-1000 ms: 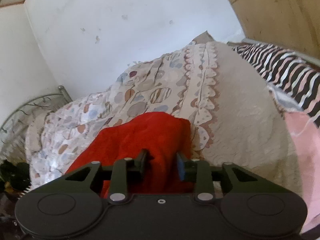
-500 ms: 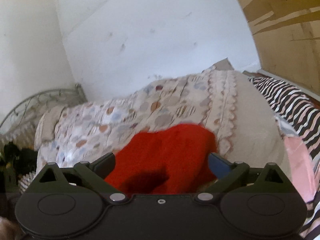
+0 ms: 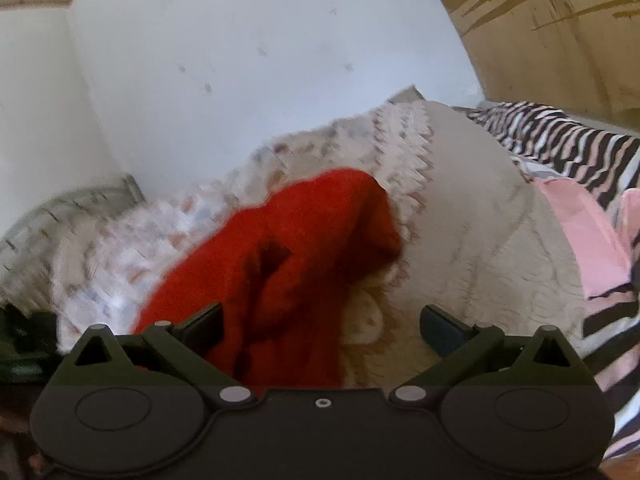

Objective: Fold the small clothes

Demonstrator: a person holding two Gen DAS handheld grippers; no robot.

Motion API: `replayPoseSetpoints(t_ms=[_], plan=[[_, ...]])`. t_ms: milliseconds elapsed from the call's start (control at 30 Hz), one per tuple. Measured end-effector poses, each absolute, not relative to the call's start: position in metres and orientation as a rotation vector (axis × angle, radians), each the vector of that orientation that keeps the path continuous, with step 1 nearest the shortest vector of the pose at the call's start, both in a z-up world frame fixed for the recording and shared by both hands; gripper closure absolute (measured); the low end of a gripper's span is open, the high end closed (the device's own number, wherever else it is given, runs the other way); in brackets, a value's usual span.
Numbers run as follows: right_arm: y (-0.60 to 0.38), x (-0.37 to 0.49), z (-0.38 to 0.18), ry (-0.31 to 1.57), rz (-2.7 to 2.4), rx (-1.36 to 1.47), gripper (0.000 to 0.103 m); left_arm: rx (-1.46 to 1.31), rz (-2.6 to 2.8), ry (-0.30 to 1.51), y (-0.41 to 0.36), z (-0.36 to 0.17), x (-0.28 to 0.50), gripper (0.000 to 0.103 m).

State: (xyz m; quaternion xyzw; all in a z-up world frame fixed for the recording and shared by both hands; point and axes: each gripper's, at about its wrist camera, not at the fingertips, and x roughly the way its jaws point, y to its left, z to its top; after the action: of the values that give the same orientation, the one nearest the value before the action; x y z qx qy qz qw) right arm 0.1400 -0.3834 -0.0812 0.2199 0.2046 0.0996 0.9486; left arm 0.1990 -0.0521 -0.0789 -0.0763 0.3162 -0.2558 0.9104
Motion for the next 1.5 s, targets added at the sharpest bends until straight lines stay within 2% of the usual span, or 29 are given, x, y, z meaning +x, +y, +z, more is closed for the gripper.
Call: replayPoseSetpoints(t_ms=[200,233,300,367,400,467,500,533,633,800,833,900,967,1000,1067,1133,1400,1500], plan=[[-0.404,0.155,-0.068,0.298,0.239,0.553,0.001,-0.236,-0.534,0.690,-0.047,-0.086,0.206,0.000],[-0.405,0.164,-0.067,0.298,0.222,0.540,0.004,-0.230,-0.530,0.690,-0.050,-0.085,0.207,0.000],[-0.407,0.181,-0.067,0.306,0.207,0.518,0.017,-0.219,-0.521,0.690,-0.054,-0.084,0.207,0.000],[-0.411,0.200,-0.070,0.340,0.217,0.550,0.034,-0.214,-0.515,0.693,-0.056,-0.084,0.207,0.000],[-0.413,0.209,-0.072,0.361,0.237,0.580,0.038,-0.214,-0.513,0.694,-0.057,-0.084,0.207,0.000],[-0.416,0.223,-0.072,0.366,0.265,0.618,0.065,-0.222,-0.510,0.701,-0.058,-0.084,0.208,0.000],[-0.415,0.229,-0.069,0.365,0.264,0.607,0.068,-0.227,-0.507,0.705,-0.059,-0.084,0.209,0.000],[-0.412,0.233,-0.064,0.353,0.265,0.573,0.076,-0.230,-0.506,0.710,-0.059,-0.084,0.210,0.000],[-0.402,0.240,-0.055,0.340,0.252,0.453,0.077,-0.220,-0.491,0.708,-0.065,-0.084,0.210,0.000],[-0.406,0.240,-0.071,0.350,0.218,0.448,0.076,-0.223,-0.474,0.704,-0.072,-0.085,0.209,0.000],[-0.408,0.239,-0.072,0.346,0.220,0.461,0.072,-0.224,-0.468,0.705,-0.072,-0.085,0.209,0.000],[-0.412,0.237,-0.069,0.341,0.224,0.477,0.059,-0.221,-0.456,0.705,-0.073,-0.084,0.208,0.000],[-0.418,0.238,-0.065,0.328,0.230,0.516,0.041,-0.217,-0.444,0.702,-0.074,-0.083,0.206,0.000],[-0.422,0.238,-0.063,0.318,0.236,0.543,0.037,-0.222,-0.440,0.702,-0.074,-0.083,0.206,0.000],[-0.429,0.240,-0.058,0.305,0.237,0.597,0.020,-0.242,-0.432,0.711,-0.073,-0.084,0.206,0.000],[-0.432,0.247,-0.057,0.322,0.248,0.606,0.008,-0.252,-0.429,0.717,-0.072,-0.084,0.206,0.000],[-0.421,0.274,-0.090,0.484,0.285,0.574,0.005,-0.271,-0.443,0.720,-0.069,-0.085,0.207,0.000],[-0.416,0.272,-0.100,0.454,0.278,0.538,0.010,-0.311,-0.457,0.727,-0.066,-0.090,0.208,0.000]])
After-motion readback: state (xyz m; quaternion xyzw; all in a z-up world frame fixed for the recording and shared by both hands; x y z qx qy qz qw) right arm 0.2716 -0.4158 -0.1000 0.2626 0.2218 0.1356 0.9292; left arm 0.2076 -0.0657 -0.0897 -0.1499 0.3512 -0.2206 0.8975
